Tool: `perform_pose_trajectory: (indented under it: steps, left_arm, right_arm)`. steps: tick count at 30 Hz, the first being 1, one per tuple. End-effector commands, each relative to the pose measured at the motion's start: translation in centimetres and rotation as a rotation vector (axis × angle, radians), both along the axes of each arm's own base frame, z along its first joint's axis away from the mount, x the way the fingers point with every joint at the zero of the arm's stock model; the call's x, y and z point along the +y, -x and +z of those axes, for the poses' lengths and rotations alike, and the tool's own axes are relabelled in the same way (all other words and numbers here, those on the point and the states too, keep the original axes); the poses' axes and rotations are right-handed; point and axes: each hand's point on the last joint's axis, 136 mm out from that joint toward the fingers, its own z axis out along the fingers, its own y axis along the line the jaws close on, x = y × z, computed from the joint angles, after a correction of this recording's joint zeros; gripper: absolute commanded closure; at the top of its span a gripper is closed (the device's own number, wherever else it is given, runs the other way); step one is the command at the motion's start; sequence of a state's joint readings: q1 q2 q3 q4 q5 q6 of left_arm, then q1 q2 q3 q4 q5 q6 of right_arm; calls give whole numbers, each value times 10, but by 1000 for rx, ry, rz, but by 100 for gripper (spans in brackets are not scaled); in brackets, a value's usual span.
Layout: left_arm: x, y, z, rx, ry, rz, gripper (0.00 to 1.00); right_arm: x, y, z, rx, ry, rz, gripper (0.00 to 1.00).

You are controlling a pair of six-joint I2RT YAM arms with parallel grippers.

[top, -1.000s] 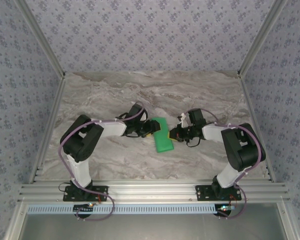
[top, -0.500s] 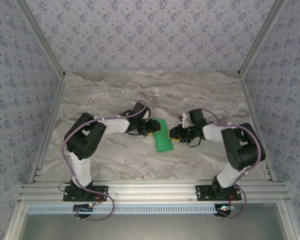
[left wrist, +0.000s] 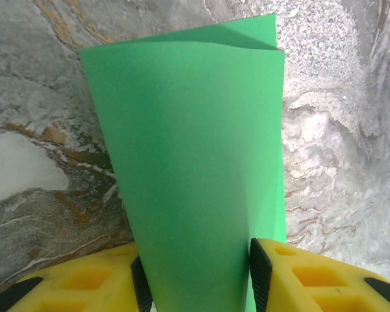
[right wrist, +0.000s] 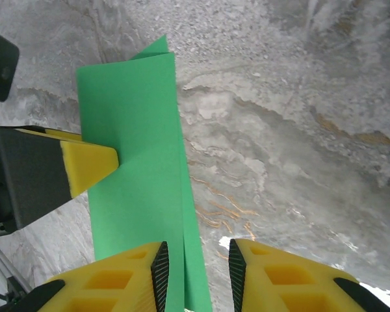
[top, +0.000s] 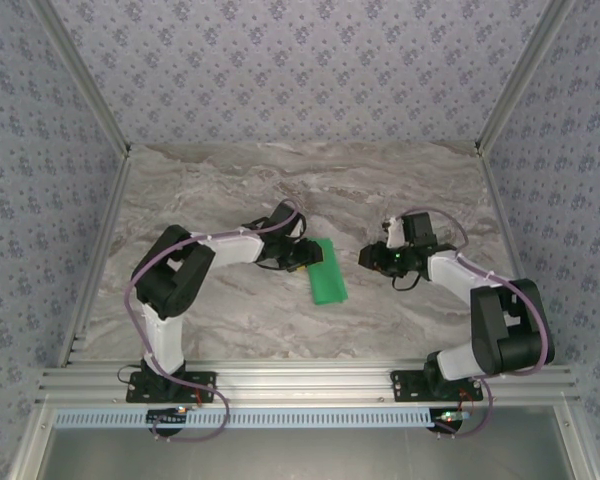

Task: Fold a paper plane with a square sheet of paper (fold left side to right side)
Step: First fold in half a square sheet of paper at the center of the table.

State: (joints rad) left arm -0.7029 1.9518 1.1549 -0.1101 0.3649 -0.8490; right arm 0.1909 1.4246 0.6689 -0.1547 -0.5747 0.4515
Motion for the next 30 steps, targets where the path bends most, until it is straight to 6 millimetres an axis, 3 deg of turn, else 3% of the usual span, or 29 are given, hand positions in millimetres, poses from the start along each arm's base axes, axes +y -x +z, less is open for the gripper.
perform_pose_trajectory:
  steps: [1, 18, 30]
  left_arm:
    - [17, 12, -40, 60, -143, 11, 55]
    - [31, 9, -56, 126, -207, 159, 54]
    - [30, 11, -64, 138, -237, 157, 50]
  right_arm:
    - [-5, 8, -5, 17, 24, 3, 68]
    - [-6, 13, -9, 24, 15, 1, 68]
    - [-4, 14, -7, 22, 4, 6, 67]
